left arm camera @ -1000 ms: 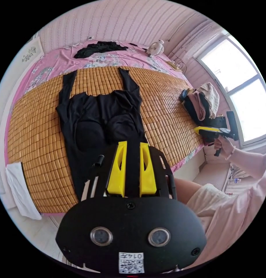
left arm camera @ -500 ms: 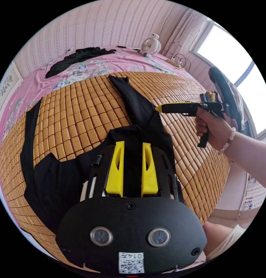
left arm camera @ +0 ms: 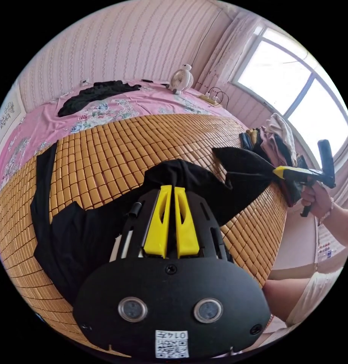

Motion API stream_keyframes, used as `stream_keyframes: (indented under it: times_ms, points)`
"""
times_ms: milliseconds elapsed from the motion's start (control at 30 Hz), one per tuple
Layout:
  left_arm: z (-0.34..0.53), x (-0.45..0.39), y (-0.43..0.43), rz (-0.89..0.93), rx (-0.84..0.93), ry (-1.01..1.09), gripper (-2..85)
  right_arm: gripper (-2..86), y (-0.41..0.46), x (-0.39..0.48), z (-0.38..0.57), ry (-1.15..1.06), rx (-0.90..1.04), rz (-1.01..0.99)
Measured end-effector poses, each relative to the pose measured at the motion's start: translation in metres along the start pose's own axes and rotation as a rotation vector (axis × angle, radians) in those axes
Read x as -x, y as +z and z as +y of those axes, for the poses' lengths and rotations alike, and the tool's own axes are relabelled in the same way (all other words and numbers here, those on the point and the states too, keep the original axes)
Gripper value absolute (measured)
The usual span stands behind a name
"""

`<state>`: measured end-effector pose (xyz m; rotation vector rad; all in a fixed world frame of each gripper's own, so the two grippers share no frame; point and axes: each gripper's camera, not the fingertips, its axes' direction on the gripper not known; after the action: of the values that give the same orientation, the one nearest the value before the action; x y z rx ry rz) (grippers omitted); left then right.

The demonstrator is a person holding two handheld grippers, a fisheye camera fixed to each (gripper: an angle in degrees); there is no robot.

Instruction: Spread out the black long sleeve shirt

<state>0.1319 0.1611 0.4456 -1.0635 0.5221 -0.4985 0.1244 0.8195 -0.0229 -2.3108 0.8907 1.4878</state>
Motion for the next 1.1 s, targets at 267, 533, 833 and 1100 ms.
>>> stream_keyframes:
  times_ms: [267, 533, 833, 1100]
  points:
    - [-0.022, 0.007, 0.04, -0.11, 0.078, -0.07, -0.8, 2.8, -0.034, -0.067, 0.034, 0.22, -0.047, 0.172]
    - [-0.035, 0.025, 0.081, -0.094, 0.178, -0.185, 2.3, 9.4, -0.031, -0.158, 0.088, 0.546, -0.043, 0.196]
    - [-0.05, 0.004, 0.1, -0.162, 0.167, -0.097, -0.3, 2.2, -0.026, -0.175, 0.105, 0.629, -0.067, 0.12]
    - [-0.06, -0.003, 0.111, -0.114, 0.188, -0.077, -0.7, 3.2, -0.138, -0.147, 0.135, 0.512, -0.158, 0.172]
